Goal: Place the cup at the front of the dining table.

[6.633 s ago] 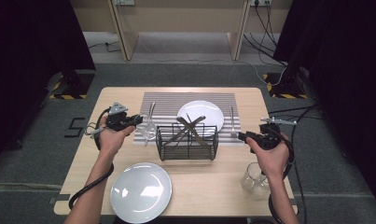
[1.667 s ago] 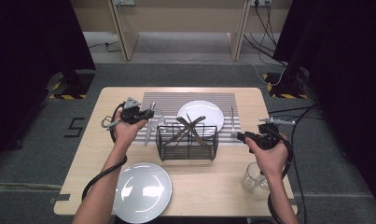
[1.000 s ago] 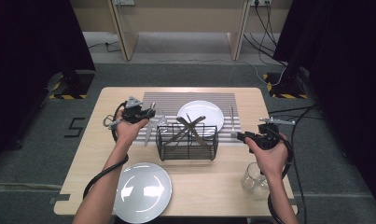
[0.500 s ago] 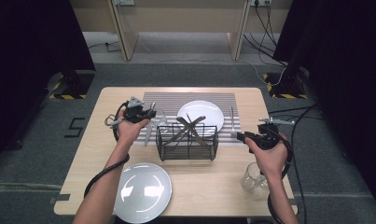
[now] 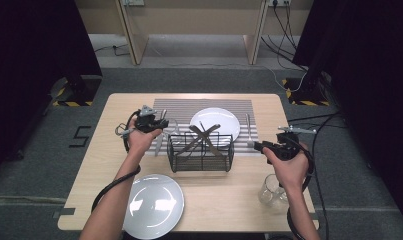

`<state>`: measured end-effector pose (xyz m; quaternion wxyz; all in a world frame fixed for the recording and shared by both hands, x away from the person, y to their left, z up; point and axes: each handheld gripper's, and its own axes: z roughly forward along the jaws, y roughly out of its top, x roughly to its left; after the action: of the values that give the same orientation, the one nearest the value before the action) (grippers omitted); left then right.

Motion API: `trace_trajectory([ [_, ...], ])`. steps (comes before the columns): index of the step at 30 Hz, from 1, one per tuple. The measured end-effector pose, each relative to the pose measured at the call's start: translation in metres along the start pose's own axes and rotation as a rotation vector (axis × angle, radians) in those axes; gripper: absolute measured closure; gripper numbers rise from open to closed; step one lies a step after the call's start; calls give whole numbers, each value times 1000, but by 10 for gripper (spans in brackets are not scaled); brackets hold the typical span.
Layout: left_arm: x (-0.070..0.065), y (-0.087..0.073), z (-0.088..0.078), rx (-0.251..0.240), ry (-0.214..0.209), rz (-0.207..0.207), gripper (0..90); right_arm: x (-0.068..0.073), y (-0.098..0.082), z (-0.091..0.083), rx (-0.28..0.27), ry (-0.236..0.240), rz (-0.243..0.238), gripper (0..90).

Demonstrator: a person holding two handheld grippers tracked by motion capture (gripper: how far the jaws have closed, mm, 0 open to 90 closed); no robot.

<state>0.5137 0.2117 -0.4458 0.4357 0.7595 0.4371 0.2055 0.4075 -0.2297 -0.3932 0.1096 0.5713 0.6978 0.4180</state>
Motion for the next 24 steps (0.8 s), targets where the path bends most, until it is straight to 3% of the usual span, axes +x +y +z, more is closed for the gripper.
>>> trace_trajectory([
  [11, 2, 1, 1, 2, -12, -11, 782, 0, 0, 0, 1, 1, -1, 595],
  [17, 3, 1, 4, -22, -28, -39, 772, 0, 0, 0, 1, 1, -2, 594],
  [24, 3, 6, 1, -47, -21, -32, 748, 0, 0, 0, 0, 0, -2, 594],
])
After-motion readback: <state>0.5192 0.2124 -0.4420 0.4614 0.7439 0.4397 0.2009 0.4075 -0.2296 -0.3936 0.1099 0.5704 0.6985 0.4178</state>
